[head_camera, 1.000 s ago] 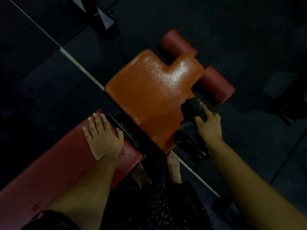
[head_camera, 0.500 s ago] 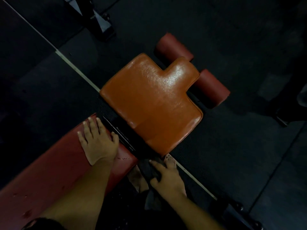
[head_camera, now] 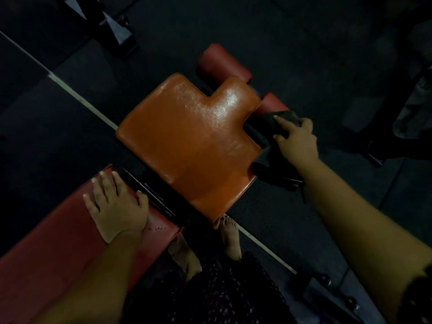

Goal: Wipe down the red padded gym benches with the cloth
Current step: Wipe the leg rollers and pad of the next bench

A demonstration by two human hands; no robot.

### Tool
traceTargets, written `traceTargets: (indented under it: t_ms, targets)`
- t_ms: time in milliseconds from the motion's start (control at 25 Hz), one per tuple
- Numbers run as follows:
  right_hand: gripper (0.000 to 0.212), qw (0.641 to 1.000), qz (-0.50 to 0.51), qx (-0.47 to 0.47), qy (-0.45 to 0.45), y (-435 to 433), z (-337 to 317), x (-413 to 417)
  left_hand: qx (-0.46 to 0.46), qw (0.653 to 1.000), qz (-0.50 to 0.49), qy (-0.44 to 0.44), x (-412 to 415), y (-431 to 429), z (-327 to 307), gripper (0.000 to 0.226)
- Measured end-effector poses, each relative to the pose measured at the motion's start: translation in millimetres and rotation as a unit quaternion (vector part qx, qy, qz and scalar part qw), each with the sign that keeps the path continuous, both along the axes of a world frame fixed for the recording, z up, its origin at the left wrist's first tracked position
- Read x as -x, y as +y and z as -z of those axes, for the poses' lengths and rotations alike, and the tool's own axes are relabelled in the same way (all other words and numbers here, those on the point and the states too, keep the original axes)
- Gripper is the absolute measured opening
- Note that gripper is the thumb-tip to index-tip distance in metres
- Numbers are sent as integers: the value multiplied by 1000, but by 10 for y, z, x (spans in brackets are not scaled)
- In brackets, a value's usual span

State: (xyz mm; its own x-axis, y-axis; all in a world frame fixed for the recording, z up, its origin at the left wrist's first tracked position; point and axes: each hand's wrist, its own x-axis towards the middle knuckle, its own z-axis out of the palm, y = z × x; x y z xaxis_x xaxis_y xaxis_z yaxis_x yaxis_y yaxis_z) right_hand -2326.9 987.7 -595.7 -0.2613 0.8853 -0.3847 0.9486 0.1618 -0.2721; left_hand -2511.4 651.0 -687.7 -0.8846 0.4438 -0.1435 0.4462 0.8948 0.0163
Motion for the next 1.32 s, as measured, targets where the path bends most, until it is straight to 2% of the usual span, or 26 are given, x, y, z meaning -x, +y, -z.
traceTargets:
  t_ms: [80, 160, 280, 360, 440, 520, 720, 880, 960, 1120, 1240, 1320]
  targets:
    - [50, 999, -24, 24, -34, -106, 94, 277, 9, 1000, -1, -6, -1, 12, -11, 73]
    - [52, 994, -90, 30, -47, -217, 140, 368, 2, 1000, -1, -1, 0, 24, -13, 72]
    - [56, 978, -196, 6, -76, -191, 66, 194, 3, 1000, -4, -4, 16, 10, 3, 71]
    - [54, 969, -215, 26, -123, -68, 119, 50, 6, 1000, -8, 1, 13, 7, 10, 74]
    - [48, 971, -183, 72, -136, 65, 207, 49, 3, 1000, -10, 5, 13, 12, -3, 77]
    - [44, 979, -149, 105, -92, 133, 240, 140, -2, 1000, -11, 6, 1, 24, -6, 78]
    - [51, 988, -147, 36, -10, -258, 147, -168, 2, 1000, -14, 12, 1, 36, -22, 77]
    - [52, 991, -44, 129, -5, -134, 369, -320, 6, 1000, -12, 6, 7, 33, -31, 77]
    - [51, 986, 30, 160, 38, -57, 408, -154, 14, 1000, -10, 3, 8, 28, -31, 78]
    - [57, 992, 33, 89, 77, -493, 267, -241, 9, 1000, -8, 2, 9, 33, -38, 78]
    - [63, 974, 96, 155, 136, -944, 380, -546, 15, 1000, -9, -3, 6, 18, -46, 79]
    - [63, 934, 207, 210, 200, -895, 535, -527, 14, 1000, -7, -8, 14, 6, -54, 78]
